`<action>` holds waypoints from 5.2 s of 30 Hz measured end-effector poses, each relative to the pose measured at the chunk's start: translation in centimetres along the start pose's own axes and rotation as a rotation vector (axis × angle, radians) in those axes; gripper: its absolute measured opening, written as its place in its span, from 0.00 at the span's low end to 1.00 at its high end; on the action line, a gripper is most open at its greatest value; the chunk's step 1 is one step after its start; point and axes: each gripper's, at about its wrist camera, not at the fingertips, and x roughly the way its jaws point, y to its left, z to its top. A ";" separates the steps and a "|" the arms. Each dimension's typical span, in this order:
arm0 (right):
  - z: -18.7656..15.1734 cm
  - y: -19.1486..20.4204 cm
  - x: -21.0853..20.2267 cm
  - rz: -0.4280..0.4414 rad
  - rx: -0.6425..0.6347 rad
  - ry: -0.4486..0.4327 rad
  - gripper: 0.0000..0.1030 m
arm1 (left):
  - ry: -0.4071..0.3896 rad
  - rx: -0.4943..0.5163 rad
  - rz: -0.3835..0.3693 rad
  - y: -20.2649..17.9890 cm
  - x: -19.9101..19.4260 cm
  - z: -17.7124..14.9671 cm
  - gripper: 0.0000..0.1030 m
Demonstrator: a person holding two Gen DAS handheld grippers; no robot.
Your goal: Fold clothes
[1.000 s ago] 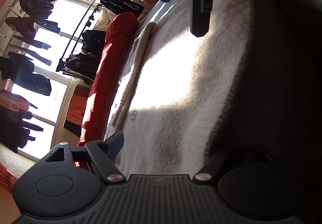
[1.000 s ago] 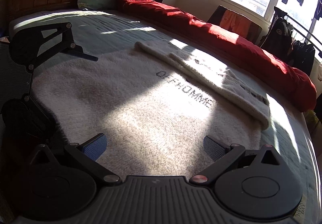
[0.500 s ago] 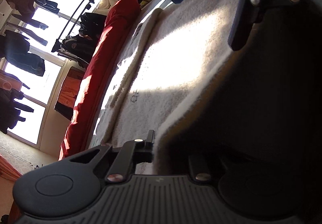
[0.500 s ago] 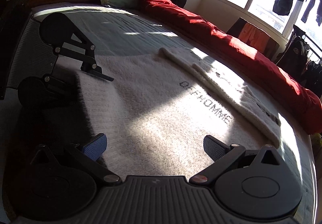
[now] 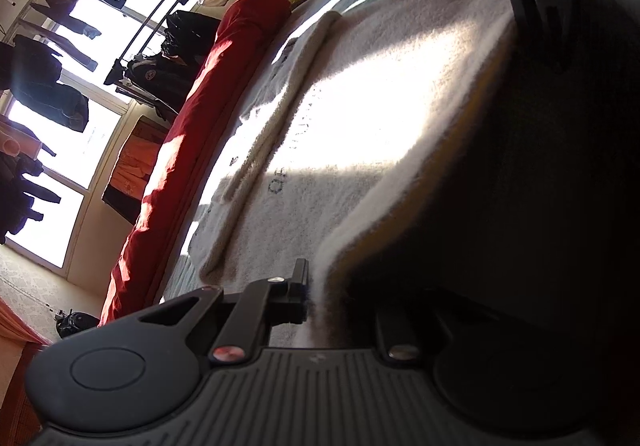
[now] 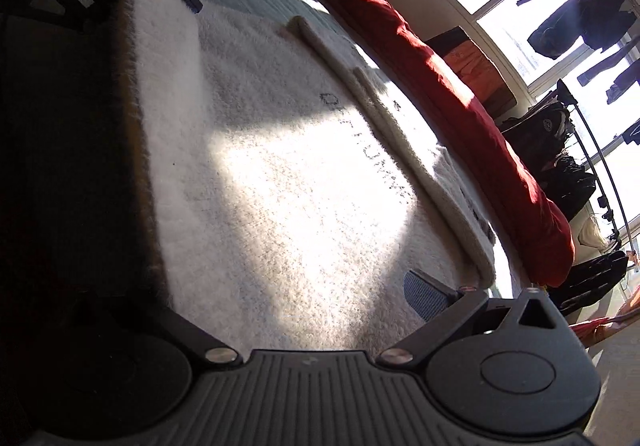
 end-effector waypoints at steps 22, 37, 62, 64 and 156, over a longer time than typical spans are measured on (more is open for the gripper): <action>-4.0 -2.2 -0.8 0.110 -0.005 0.054 0.32 | 0.100 0.301 -0.006 -2.9 1.6 -2.2 0.12; -2.5 -5.1 -1.5 0.099 -0.016 0.053 0.09 | 0.067 0.256 0.038 0.4 0.9 -0.9 0.08; 3.6 -15.5 4.5 -0.074 -0.044 -0.032 0.09 | 0.125 0.025 0.136 12.2 8.8 4.4 0.09; 4.2 -16.4 5.7 -0.090 -0.049 -0.040 0.09 | 0.129 0.019 0.147 13.1 10.1 4.6 0.09; -4.9 -32.0 28.2 0.427 1.161 -0.019 0.39 | 0.196 -1.299 -0.282 27.0 27.9 -7.0 0.48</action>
